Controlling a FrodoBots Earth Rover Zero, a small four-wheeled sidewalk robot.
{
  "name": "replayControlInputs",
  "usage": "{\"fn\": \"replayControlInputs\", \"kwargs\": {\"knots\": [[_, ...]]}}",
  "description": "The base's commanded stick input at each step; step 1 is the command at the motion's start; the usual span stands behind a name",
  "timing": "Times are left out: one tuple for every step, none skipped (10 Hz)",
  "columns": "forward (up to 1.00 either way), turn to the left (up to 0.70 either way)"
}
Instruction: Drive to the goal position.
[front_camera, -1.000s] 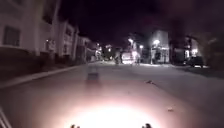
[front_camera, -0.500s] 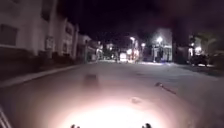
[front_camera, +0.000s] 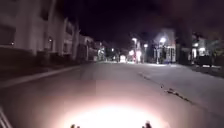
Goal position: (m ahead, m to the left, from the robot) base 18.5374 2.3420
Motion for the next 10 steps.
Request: {"fn": "replayControlInputs", "kwargs": {"knots": [[0.85,-0.26],[0.85,-0.34],[0.85,-0.34],[0.85,-0.31],[0.85,0.00],[0.85,0.00],[0.85,0.00],[0.85,0.00],[0.85,0.00],[0.85,0.00]]}}
